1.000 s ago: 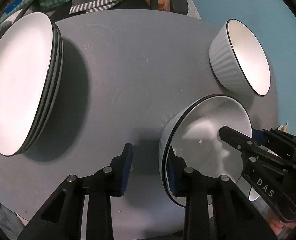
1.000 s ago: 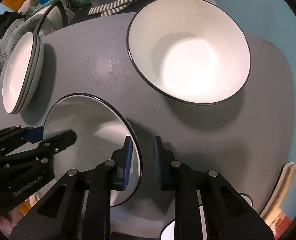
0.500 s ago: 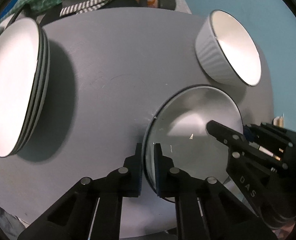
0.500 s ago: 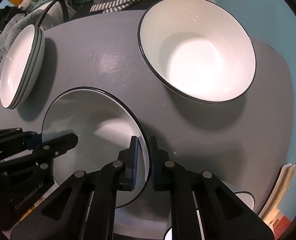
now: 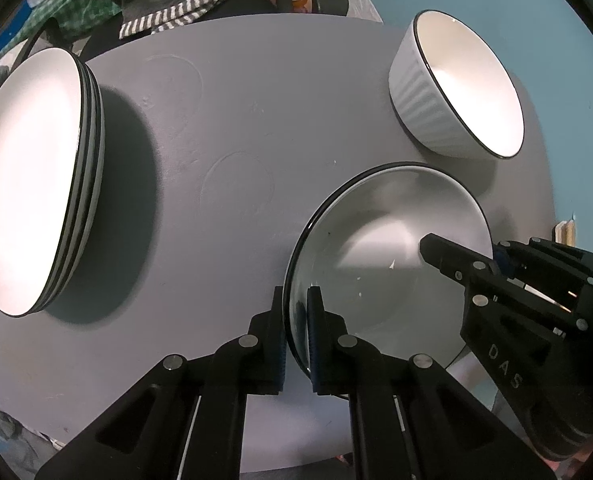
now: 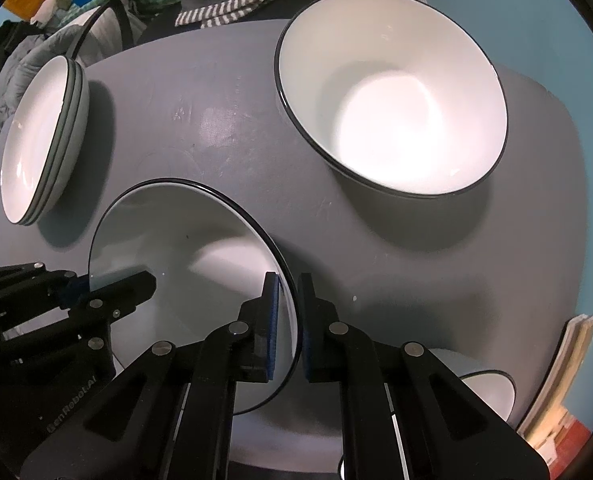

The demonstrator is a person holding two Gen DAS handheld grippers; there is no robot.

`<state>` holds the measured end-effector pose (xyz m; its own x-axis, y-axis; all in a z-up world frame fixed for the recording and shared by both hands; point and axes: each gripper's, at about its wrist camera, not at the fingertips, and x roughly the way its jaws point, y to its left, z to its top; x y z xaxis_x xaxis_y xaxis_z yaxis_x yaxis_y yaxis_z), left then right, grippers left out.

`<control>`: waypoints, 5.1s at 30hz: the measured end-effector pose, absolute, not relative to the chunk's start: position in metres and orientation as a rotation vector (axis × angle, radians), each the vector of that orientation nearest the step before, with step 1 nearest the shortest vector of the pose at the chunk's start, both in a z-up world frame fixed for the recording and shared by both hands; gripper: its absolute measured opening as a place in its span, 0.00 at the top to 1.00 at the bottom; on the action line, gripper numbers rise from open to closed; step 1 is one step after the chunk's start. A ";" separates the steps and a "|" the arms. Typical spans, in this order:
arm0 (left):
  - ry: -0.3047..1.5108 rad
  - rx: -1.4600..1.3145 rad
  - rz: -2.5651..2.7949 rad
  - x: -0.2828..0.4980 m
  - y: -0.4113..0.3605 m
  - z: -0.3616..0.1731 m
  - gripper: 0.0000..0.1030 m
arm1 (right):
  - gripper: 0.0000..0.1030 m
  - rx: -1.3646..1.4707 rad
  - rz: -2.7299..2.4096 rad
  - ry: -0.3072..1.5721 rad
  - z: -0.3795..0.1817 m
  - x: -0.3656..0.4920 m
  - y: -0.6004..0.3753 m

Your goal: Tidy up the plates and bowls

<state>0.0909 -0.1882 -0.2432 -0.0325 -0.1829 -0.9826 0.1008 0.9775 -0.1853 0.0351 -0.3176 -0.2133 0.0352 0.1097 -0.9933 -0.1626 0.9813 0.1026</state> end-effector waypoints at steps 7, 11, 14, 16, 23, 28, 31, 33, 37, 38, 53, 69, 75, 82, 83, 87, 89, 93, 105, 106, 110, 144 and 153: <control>1.578 -0.053 -0.218 0.088 -0.187 -0.235 0.92 | 0.92 -0.031 0.211 1.513 -0.215 0.039 -0.313; 1.561 -0.047 -0.211 0.091 -0.188 -0.227 0.92 | 0.92 -0.025 0.210 1.503 -0.209 0.039 -0.317; 1.545 -0.042 -0.223 0.091 -0.189 -0.218 0.92 | 0.92 -0.005 0.203 1.504 -0.201 0.042 -0.322; 1.535 -0.042 -0.231 0.093 -0.190 -0.211 0.92 | 0.92 0.009 0.199 1.504 -0.195 0.046 -0.326; 1.493 -0.017 -0.253 0.107 -0.195 -0.184 0.92 | 0.92 0.012 0.185 1.475 -0.172 0.053 -0.337; 1.453 0.001 -0.266 0.122 -0.197 -0.169 0.92 | 0.92 0.038 0.172 1.455 -0.159 0.058 -0.347; 1.440 0.003 -0.277 0.130 -0.201 -0.164 0.92 | 0.92 0.041 0.159 1.437 -0.151 0.064 -0.355; 1.431 0.015 -0.283 0.139 -0.208 -0.162 0.92 | 0.92 0.043 0.148 1.429 -0.147 0.072 -0.362; 1.427 0.021 -0.290 0.153 -0.220 -0.162 0.92 | 0.92 0.043 0.131 1.420 -0.143 0.088 -0.374; 1.429 0.020 -0.290 0.157 -0.223 -0.162 0.92 | 0.92 0.044 0.125 1.420 -0.144 0.093 -0.377; 1.480 0.048 -0.271 0.192 -0.250 -0.185 0.91 | 0.92 0.032 0.101 1.461 -0.160 0.127 -0.397; 1.531 0.071 -0.243 0.201 -0.254 -0.205 0.91 | 0.92 0.060 0.108 1.515 -0.184 0.137 -0.400; 1.538 0.080 -0.243 0.204 -0.256 -0.210 0.91 | 0.92 0.068 0.112 1.529 -0.189 0.139 -0.401; 1.545 0.105 -0.260 0.205 -0.258 -0.213 0.88 | 0.92 0.093 0.117 1.543 -0.190 0.140 -0.402; 1.545 0.105 -0.259 0.205 -0.258 -0.213 0.88 | 0.92 0.096 0.117 1.548 -0.190 0.141 -0.403; 1.542 0.117 -0.254 0.206 -0.258 -0.212 0.88 | 0.91 0.113 0.114 1.580 -0.191 0.144 -0.404; 1.546 0.123 -0.253 0.207 -0.259 -0.211 0.88 | 0.91 0.118 0.109 1.592 -0.190 0.145 -0.404; 1.545 0.113 -0.250 0.208 -0.259 -0.209 0.88 | 0.87 0.114 0.106 1.603 -0.191 0.146 -0.402; 1.526 0.093 -0.253 0.205 -0.250 -0.201 0.82 | 0.80 0.061 0.076 1.583 -0.180 0.146 -0.403; 1.525 0.096 -0.251 0.204 -0.251 -0.201 0.82 | 0.79 0.063 0.077 1.575 -0.178 0.146 -0.404; 1.522 0.095 -0.252 0.204 -0.251 -0.199 0.82 | 0.79 0.063 0.072 1.563 -0.173 0.146 -0.407; 1.346 0.127 -0.361 0.131 -0.241 -0.127 0.43 | 0.46 -0.060 -0.019 1.350 -0.091 0.065 -0.423; 1.359 0.151 -0.401 0.112 -0.253 -0.130 0.43 | 0.45 -0.019 -0.053 1.369 -0.093 0.038 -0.437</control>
